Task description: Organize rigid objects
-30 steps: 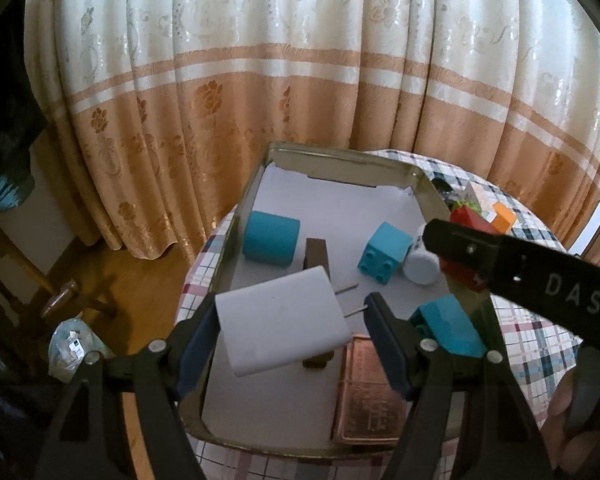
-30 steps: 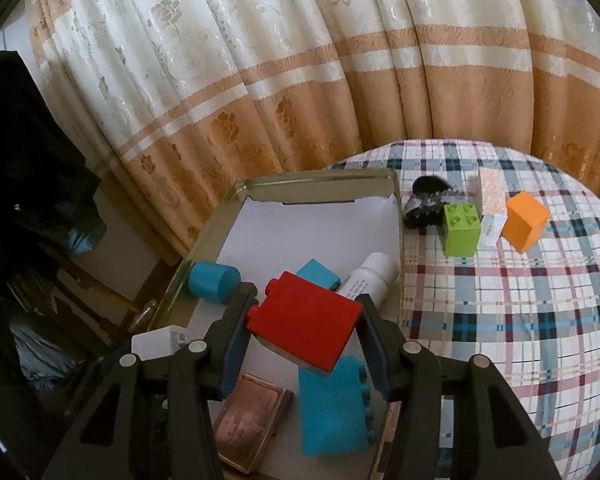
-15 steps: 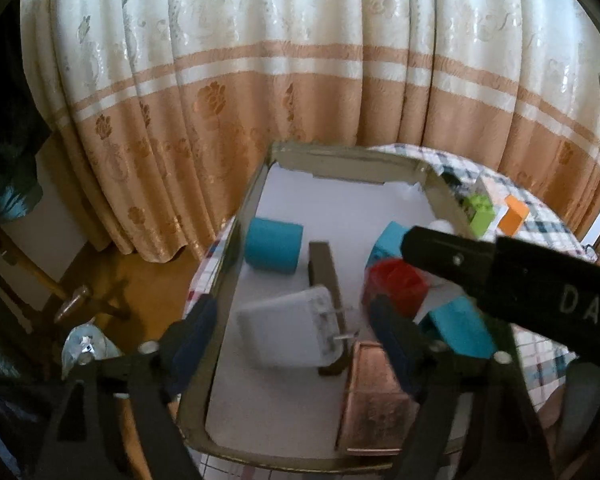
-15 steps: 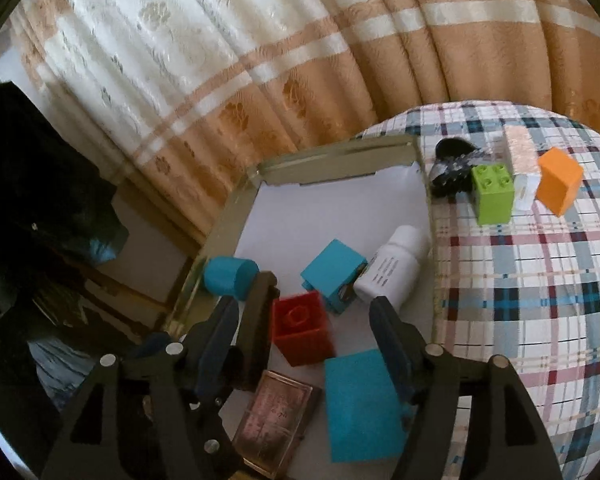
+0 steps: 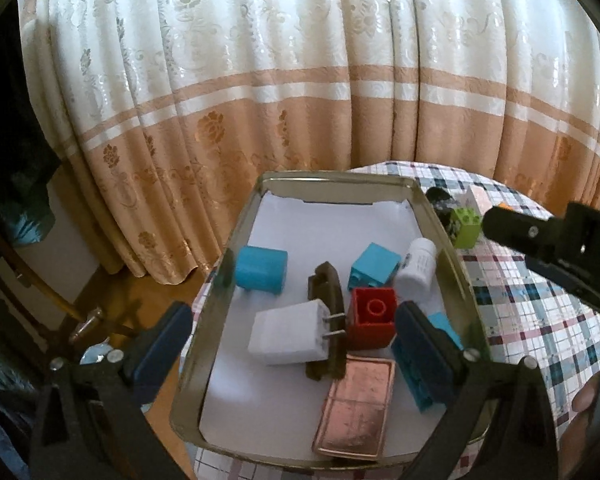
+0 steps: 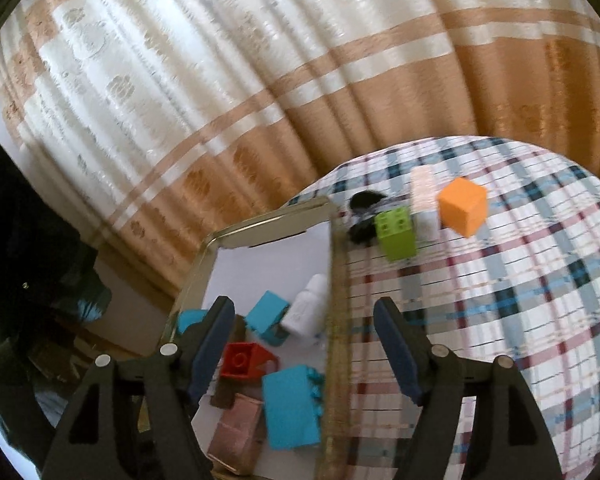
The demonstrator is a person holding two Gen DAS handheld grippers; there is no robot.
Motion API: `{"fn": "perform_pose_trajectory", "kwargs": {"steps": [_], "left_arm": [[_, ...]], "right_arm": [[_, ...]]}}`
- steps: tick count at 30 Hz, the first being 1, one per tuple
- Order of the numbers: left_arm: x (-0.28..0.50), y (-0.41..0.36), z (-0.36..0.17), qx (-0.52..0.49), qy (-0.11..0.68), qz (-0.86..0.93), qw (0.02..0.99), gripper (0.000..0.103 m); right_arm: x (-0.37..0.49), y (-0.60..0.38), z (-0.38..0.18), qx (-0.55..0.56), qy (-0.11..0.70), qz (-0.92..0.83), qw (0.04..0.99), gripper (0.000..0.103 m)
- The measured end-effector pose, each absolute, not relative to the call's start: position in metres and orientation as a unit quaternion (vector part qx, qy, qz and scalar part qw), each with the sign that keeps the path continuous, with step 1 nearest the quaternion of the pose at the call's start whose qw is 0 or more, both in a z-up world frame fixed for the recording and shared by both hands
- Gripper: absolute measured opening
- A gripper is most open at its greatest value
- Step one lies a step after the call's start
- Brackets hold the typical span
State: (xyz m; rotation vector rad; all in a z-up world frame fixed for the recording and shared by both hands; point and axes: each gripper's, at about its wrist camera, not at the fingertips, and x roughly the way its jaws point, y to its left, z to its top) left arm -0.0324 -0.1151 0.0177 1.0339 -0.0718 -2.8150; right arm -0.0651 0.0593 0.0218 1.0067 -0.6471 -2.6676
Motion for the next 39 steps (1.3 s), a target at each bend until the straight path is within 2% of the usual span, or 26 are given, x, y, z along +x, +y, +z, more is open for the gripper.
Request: {"fn": "perform_pose_trajectory", "kwargs": {"steps": [21,39], "left_arm": [[-0.026,-0.099,0.018,0.351,-0.027,-0.934,0.06,0.102],[-0.001,-0.064,-0.001,0.297,-0.009,-0.954,0.043,0.102]], "right_arm": [[-0.047,0.076,0.024,0.335,-0.21,-0.916,0.074,0.075],[-0.03,0.114,0.004,0.306,-0.13,-0.943,-0.027,0.075]]}}
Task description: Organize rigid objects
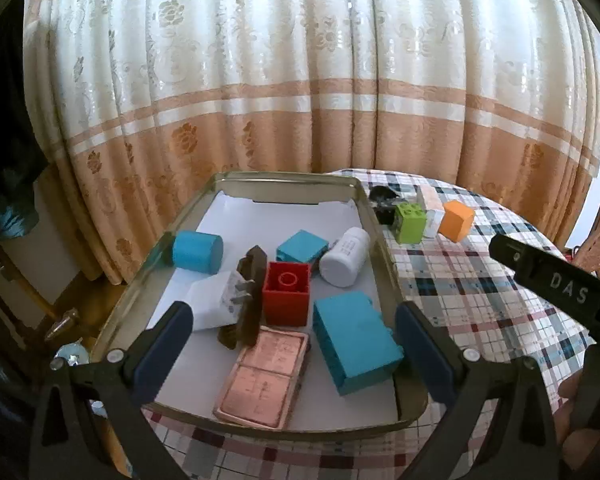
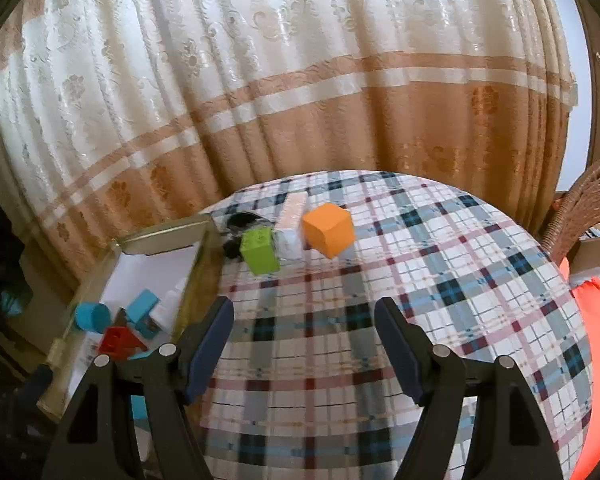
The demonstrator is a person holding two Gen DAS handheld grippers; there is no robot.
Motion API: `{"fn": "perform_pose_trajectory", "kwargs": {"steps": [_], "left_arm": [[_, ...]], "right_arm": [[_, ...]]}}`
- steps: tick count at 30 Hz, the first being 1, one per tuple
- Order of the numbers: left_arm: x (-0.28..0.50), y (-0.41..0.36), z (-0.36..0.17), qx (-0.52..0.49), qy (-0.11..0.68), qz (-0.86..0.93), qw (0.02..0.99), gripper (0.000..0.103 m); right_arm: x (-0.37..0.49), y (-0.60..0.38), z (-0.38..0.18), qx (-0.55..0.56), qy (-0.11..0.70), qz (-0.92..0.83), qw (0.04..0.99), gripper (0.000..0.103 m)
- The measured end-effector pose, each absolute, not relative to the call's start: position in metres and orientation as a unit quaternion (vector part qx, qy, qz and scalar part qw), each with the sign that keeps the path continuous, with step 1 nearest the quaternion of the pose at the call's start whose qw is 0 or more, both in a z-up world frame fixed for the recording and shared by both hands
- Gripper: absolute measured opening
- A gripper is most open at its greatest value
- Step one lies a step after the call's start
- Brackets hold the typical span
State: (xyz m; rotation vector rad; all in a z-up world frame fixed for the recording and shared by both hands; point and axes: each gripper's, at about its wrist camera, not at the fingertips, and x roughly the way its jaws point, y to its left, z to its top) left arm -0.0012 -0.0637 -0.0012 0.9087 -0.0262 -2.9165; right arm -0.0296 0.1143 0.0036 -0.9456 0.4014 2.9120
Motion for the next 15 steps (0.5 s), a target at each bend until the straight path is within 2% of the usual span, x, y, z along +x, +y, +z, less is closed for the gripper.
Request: {"fn": "perform_pose_trajectory", "kwargs": {"steps": [15], "left_arm": [[-0.005,-0.038,0.0,0.303,-0.031,-0.953,0.007,0.102]], "right_arm": [[-0.036,0.146,-0.004,-0.329,0.094,0.939,0.037,0.075]]}}
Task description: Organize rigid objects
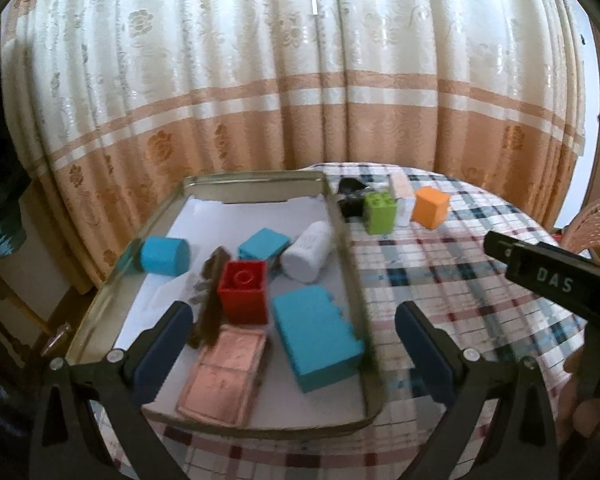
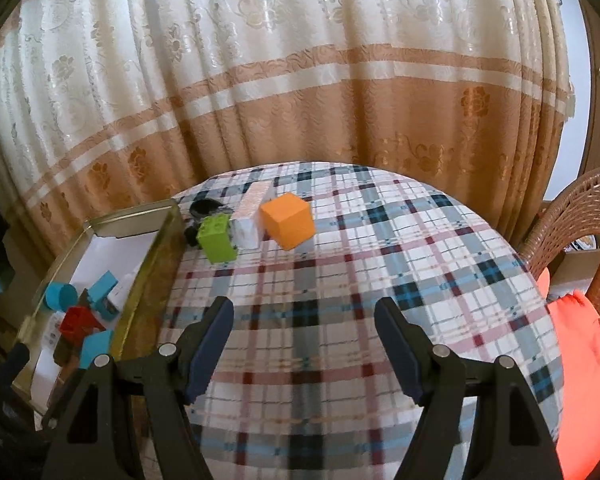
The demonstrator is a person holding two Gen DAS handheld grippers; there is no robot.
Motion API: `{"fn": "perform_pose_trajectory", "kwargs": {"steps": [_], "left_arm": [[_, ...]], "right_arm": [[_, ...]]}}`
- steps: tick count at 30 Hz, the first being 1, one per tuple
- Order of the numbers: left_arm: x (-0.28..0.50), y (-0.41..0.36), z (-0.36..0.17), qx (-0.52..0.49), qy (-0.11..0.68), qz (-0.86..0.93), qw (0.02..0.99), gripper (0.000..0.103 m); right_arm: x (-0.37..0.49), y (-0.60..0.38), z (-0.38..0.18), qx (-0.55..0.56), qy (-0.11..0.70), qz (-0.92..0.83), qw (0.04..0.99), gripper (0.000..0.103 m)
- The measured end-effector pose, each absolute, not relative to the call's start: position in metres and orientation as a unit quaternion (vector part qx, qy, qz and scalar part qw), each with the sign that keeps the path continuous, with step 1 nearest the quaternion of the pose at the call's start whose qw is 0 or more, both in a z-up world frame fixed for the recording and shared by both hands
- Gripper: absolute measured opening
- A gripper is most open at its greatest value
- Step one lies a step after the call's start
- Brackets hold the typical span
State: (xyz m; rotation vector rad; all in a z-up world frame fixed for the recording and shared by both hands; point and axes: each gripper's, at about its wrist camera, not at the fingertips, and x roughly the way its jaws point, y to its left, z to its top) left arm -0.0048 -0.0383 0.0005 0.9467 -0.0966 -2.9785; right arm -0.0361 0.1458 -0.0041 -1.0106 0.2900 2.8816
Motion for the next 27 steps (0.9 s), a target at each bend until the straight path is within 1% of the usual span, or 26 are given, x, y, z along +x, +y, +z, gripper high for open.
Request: {"fn": "perform_pose_trajectory", "kwargs": {"steps": [6,12,16,20,22,23,24,25,27], "left_arm": [[-0.021,-0.018,0.015,0.299,-0.035,-0.953,-0.025,0.102],[-0.041,-0.005,0.021,0.308,-0.039,-0.95,-0.031,0.102],[-0.054,0.004,0.021,0.316,-0.049,-0.947,-0.035,0.102],[-0.066,0.013,0.02,0.319,-0.063,-0.945,-0.034,0.102],[-0.071,0.016,0.019,0.32,-0.067,-0.944,-0.036,0.102],[-0.074,0.017,0.019,0.32,-0.069,-0.944,-0.035,0.102],[-0.077,0.018,0.018,0.322,-0.07,-0.944,-0.034,0.102],[-0.079,0.019,0.017,0.323,-0.07,-0.943,-0.034,0.102],[-0.085,0.021,0.016,0.326,-0.07,-0.942,-0.032,0.102]], "right_arm": [[-0.066,0.164,0.002,-0.342,0.089,0.935,0.008,0.075],[-0.117,0.17,-0.012,-0.388,0.075,0.918,-0.032,0.075],[-0.149,0.166,-0.02,-0.41,0.044,0.91,-0.046,0.075],[-0.174,0.161,-0.028,-0.428,0.041,0.901,-0.065,0.075],[-0.186,0.156,-0.032,-0.433,0.019,0.899,-0.061,0.075],[-0.191,0.155,-0.034,-0.436,0.014,0.898,-0.061,0.073],[-0.195,0.155,-0.036,-0.44,0.017,0.896,-0.066,0.067],[-0.2,0.155,-0.038,-0.445,0.023,0.892,-0.073,0.064],[-0.207,0.155,-0.043,-0.454,0.031,0.886,-0.085,0.05]]}}
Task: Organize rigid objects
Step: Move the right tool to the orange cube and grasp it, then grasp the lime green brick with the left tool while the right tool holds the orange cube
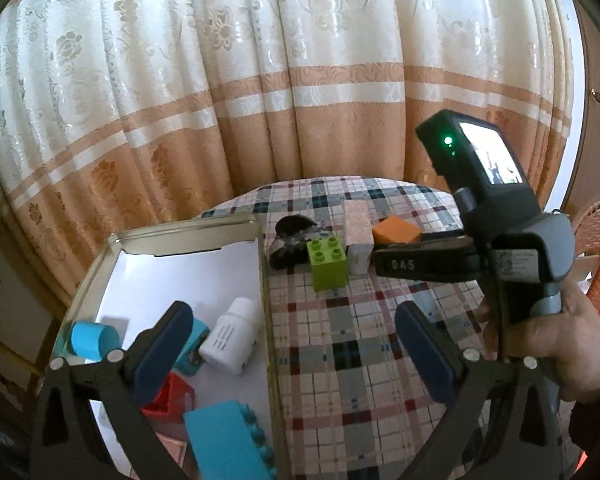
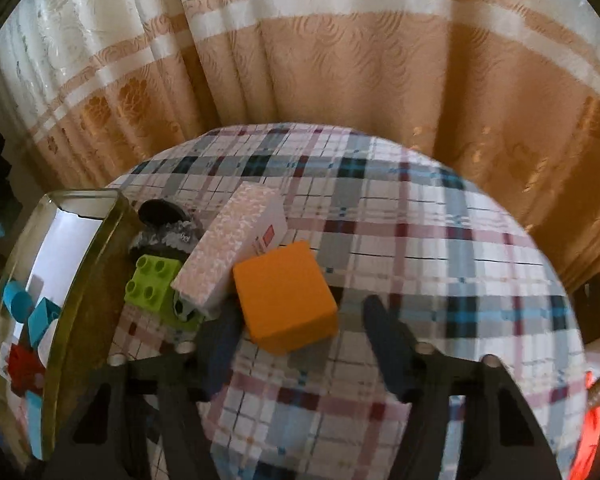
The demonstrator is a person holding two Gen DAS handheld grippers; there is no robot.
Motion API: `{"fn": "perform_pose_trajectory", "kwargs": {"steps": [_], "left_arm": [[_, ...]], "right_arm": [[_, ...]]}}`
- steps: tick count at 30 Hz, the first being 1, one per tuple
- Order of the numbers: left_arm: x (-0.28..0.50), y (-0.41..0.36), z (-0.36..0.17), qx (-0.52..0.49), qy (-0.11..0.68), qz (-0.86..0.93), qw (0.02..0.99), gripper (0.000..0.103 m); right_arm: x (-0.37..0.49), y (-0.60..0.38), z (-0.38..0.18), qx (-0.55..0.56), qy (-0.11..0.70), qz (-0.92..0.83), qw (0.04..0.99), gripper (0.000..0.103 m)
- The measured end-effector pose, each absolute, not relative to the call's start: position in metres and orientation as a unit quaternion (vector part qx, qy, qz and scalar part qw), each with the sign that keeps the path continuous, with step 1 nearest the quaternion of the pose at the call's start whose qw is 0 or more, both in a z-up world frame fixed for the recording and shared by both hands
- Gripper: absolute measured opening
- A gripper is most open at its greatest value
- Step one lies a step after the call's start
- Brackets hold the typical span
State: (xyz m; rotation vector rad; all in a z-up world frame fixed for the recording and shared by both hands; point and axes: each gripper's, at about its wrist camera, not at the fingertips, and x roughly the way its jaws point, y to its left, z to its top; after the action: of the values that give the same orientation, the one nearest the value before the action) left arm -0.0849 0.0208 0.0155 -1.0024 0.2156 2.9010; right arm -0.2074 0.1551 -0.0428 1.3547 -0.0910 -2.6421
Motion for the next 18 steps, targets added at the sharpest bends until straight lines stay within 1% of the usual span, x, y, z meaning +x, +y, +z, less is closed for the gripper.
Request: {"fn": "perform_pose_trajectory", "kwargs": {"steps": [1,2,4,6,8,12,14,15,17,18], "left_arm": [[-0.087,0.022,0.015,-0.328,0.072,0.942,0.032,0.102],[-0.09,0.024,0.014,-0.33,0.075,0.941,0.03,0.102],[-0.095,0.027,0.013,-0.332,0.077,0.94,0.031,0.102],[-0.1,0.033,0.012,-0.334,0.079,0.939,0.035,0.101],[-0.106,0.041,0.011,-0.335,0.088,0.937,0.036,0.099],[-0.124,0.071,0.002,-0.342,0.134,0.93,0.029,0.096],[-0.134,0.081,-0.004,-0.35,0.135,0.926,0.026,0.095],[-0.142,0.086,-0.008,-0.361,0.131,0.923,0.027,0.093],[-0.154,0.091,-0.015,-0.383,0.122,0.915,0.025,0.084],[-0.162,0.093,-0.019,-0.396,0.114,0.911,0.023,0.083]], "right_arm": [[-0.21,0.154,-0.045,0.456,-0.028,-0.885,0.089,0.049],[-0.21,0.153,-0.046,0.451,-0.02,-0.888,0.089,0.044],[-0.21,0.152,-0.047,0.451,-0.017,-0.887,0.095,0.043],[-0.207,0.158,-0.046,0.452,-0.031,-0.885,0.103,0.042],[-0.2,0.168,-0.044,0.452,-0.043,-0.886,0.092,0.042],[-0.179,0.2,-0.036,0.443,-0.072,-0.89,0.077,0.042],[-0.167,0.213,-0.028,0.434,-0.073,-0.896,0.066,0.042],[-0.163,0.217,-0.025,0.431,-0.072,-0.897,0.062,0.042],[-0.154,0.226,-0.019,0.424,-0.071,-0.901,0.055,0.042],[-0.15,0.23,-0.016,0.422,-0.07,-0.903,0.052,0.042]]}}
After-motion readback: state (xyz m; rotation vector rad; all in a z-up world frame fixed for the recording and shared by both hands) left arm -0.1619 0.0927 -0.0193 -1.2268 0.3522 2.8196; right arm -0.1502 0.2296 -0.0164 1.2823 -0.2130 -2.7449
